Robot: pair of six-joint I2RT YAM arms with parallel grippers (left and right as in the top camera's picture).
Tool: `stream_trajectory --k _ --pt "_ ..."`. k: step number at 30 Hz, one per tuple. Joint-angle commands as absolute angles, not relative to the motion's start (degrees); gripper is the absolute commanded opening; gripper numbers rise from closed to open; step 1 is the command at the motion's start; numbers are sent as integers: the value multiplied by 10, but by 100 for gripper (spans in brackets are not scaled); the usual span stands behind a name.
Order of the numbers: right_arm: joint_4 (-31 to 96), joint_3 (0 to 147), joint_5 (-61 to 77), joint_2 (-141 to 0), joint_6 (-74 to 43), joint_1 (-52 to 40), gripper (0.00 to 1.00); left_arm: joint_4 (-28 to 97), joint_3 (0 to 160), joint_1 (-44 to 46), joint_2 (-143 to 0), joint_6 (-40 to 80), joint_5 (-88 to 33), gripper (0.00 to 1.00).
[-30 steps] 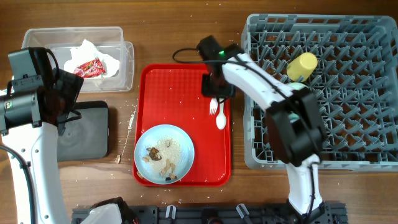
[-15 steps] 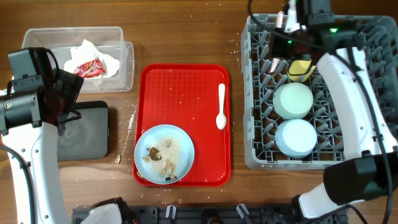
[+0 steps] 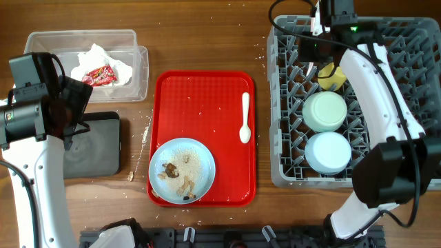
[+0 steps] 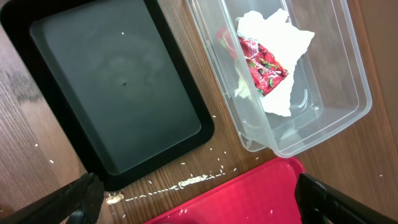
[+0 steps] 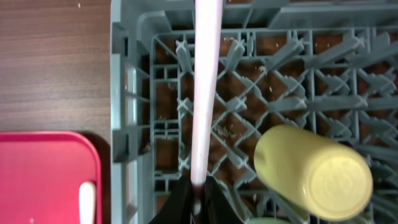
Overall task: Sort waste into correct bins and load items into the dishwasher rack
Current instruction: 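Carry the white fork with the right gripper into the rack, then reach the right gripper to the white spoon on the red tray and grasp it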
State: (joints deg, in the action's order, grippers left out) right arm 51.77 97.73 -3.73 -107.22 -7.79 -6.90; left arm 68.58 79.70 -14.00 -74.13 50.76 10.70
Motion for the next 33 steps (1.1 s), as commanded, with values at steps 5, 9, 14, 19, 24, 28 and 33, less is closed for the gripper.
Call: stream_trajectory --k 5,9,14,19,24,28,33 --pt "514 975 -62 -1149 -66 -67 21 684 795 -142 -738 513 114 100" --pt "532 975 -67 -1141 -71 -67 25 684 795 -142 -738 513 114 100" --pt "575 977 31 -1078 -94 -71 23 684 795 -142 -738 513 114 100" --pt "616 977 157 -966 -136 -131 46 684 795 -142 -738 513 114 100" --pt "667 966 139 -957 -222 -250 68 684 795 -142 -738 513 114 100" --pt "636 907 -2 -993 -345 -359 76 684 795 -142 -738 512 114 100" --pt "574 848 -46 -1065 -414 -387 76 684 795 -142 -738 513 114 100"
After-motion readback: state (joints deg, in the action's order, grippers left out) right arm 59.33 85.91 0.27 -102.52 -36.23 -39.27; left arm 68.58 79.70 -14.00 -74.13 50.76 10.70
